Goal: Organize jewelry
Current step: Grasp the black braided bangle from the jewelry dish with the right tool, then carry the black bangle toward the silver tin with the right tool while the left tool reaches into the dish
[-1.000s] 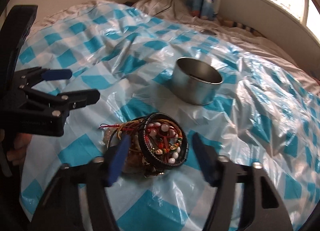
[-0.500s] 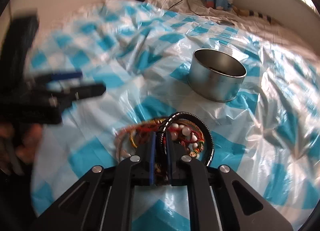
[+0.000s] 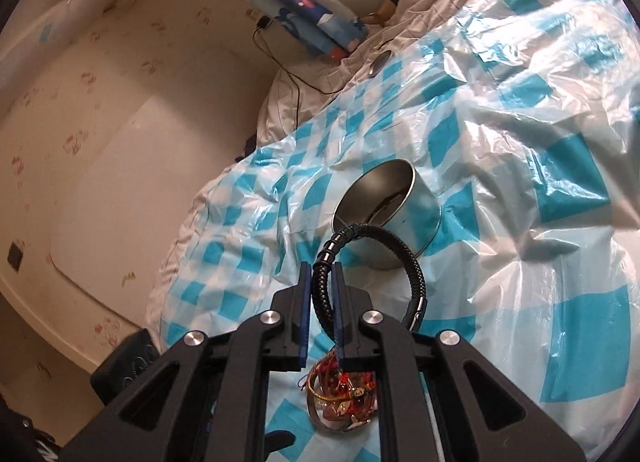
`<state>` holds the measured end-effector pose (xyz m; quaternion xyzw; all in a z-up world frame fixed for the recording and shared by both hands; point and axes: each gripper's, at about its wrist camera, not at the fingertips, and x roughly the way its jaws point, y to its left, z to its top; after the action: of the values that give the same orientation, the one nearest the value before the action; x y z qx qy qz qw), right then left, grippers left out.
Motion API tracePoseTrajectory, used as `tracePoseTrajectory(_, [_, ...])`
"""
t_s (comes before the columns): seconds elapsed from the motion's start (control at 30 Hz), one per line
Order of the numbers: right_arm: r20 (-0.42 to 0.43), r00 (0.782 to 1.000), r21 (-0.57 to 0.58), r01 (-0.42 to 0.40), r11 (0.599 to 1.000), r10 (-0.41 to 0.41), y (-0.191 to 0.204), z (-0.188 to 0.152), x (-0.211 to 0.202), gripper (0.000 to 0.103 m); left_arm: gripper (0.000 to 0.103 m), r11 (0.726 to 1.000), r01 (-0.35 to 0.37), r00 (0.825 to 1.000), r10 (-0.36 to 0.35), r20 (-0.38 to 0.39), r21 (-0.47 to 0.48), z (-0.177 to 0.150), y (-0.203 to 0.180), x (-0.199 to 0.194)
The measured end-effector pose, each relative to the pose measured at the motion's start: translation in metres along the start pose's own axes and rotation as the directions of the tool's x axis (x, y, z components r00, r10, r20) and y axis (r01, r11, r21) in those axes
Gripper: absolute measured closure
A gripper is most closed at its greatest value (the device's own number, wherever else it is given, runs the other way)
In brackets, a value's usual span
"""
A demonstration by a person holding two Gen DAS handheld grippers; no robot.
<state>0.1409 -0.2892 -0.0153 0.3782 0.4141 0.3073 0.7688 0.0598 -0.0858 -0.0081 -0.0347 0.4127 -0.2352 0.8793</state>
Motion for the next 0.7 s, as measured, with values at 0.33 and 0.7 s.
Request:
tracePoseTrajectory(0.33, [-0.006,1.0,-0.003,0.003,1.0,-0.003,-0.004,-0.001,0.003,0.091,0.052,0.999,-0.023,0.999,0.021,-0.049,-0.032,-0.001,0.005,0.019])
tracePoseTrajectory(0.7, [-0.032,0.999,-0.002,0.023,1.0,-0.023,-0.004,-0.001,0.006,0.091,0.098,0.998,-0.032,0.999,0.031,-0.016,-0.051,-0.002,0.014,0.014])
